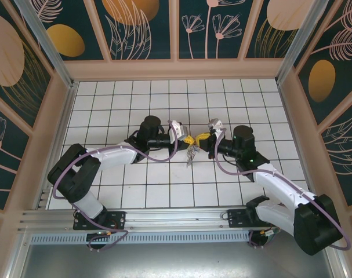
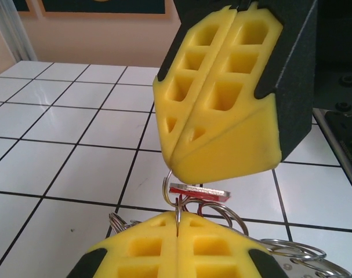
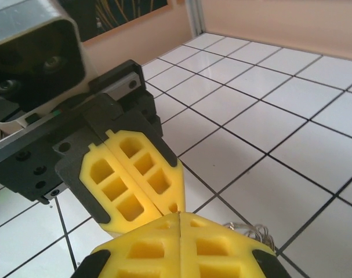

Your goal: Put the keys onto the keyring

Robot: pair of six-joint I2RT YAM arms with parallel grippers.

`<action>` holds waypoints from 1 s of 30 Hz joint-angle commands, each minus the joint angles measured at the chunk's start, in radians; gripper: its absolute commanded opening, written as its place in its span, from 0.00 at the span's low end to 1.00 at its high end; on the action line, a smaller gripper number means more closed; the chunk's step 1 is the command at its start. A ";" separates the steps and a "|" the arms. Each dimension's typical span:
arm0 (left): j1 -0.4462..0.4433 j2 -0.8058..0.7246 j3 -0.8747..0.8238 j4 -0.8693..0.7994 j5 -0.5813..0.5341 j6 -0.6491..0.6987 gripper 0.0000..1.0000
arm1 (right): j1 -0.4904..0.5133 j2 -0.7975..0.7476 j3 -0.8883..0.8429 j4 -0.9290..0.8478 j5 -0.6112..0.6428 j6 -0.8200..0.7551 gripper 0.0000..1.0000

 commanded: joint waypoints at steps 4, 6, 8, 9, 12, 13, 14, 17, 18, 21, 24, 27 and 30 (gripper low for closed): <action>0.004 -0.027 -0.044 0.084 -0.014 -0.022 0.00 | -0.001 -0.016 -0.027 0.062 0.112 0.063 0.00; 0.004 -0.033 -0.055 0.114 -0.013 -0.024 0.00 | -0.006 -0.009 -0.032 0.068 0.108 0.074 0.00; 0.005 -0.034 -0.055 0.130 -0.006 -0.028 0.00 | -0.010 0.004 -0.034 0.081 0.084 0.089 0.00; 0.005 -0.034 -0.055 0.134 -0.003 -0.029 0.00 | -0.010 0.008 -0.035 0.087 0.072 0.095 0.00; 0.004 -0.034 -0.060 0.160 -0.002 -0.036 0.00 | -0.013 0.036 -0.024 0.074 0.047 0.109 0.00; 0.004 -0.035 -0.061 0.164 -0.003 -0.036 0.00 | -0.014 0.043 -0.020 0.067 0.040 0.110 0.00; 0.004 -0.035 -0.061 0.165 -0.005 -0.036 0.00 | -0.014 0.048 -0.016 0.065 0.034 0.111 0.00; 0.005 -0.035 -0.059 0.166 -0.006 -0.034 0.00 | -0.014 0.053 -0.014 0.064 0.001 0.108 0.00; 0.005 -0.034 -0.057 0.164 -0.007 -0.032 0.00 | -0.014 0.052 -0.011 0.066 -0.013 0.107 0.00; 0.005 -0.030 -0.054 0.162 -0.006 -0.029 0.00 | -0.015 0.050 -0.005 0.069 -0.062 0.108 0.00; 0.005 -0.029 -0.054 0.159 -0.004 -0.027 0.00 | -0.015 0.053 0.007 0.068 -0.112 0.107 0.00; 0.004 -0.032 -0.054 0.154 -0.003 -0.025 0.00 | -0.016 0.062 0.019 0.060 -0.129 0.108 0.06; 0.005 -0.035 -0.057 0.149 -0.003 -0.025 0.00 | -0.015 0.078 0.029 0.059 -0.133 0.105 0.09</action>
